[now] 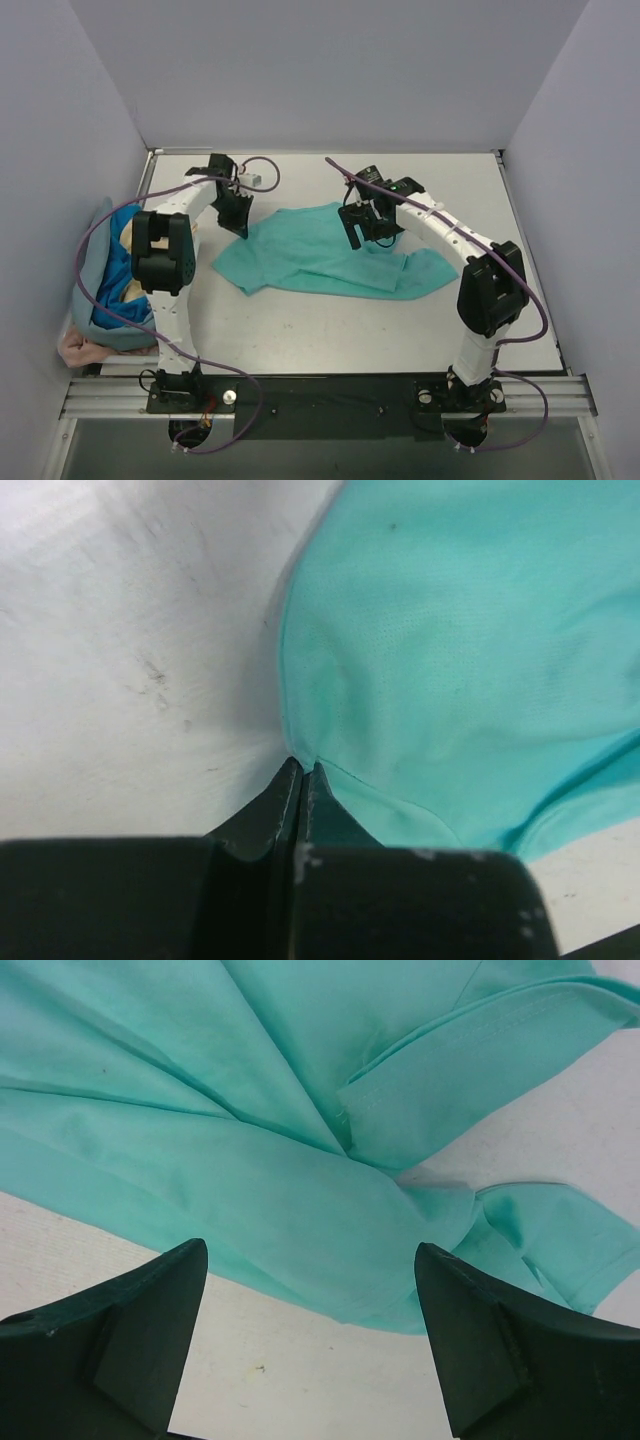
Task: Fold and stack the t-shirts
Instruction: Flatten out the tshirt
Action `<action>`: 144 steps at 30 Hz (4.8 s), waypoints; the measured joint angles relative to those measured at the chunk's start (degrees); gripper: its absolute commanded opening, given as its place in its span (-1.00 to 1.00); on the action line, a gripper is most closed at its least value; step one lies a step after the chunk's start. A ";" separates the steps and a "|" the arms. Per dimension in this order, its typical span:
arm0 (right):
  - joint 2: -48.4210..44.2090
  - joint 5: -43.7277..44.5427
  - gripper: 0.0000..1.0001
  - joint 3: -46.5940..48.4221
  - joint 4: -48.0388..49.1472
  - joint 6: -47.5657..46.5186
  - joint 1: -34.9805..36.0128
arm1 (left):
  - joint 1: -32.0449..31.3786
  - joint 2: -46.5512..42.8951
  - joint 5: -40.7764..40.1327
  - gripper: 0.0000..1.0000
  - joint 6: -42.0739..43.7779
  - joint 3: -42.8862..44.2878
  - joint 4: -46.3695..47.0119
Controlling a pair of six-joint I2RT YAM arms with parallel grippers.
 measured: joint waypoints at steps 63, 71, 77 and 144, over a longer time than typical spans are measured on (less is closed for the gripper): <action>5.22 -10.78 -0.55 -14.93 6.93 2.47 2.25 | -1.77 -34.86 -2.86 0.41 33.66 -31.28 -6.36; 4.22 -6.45 -1.00 -15.37 7.26 2.64 3.65 | -3.37 -31.69 -1.92 0.43 40.59 -31.45 -2.64; -1.73 -6.75 -1.00 -15.93 6.88 2.27 3.65 | -3.91 -32.92 2.75 0.43 52.63 -35.28 -0.55; -36.24 -10.82 0.04 -38.42 -4.31 16.22 14.71 | -2.93 -49.46 5.33 -1.00 36.35 -37.99 -7.08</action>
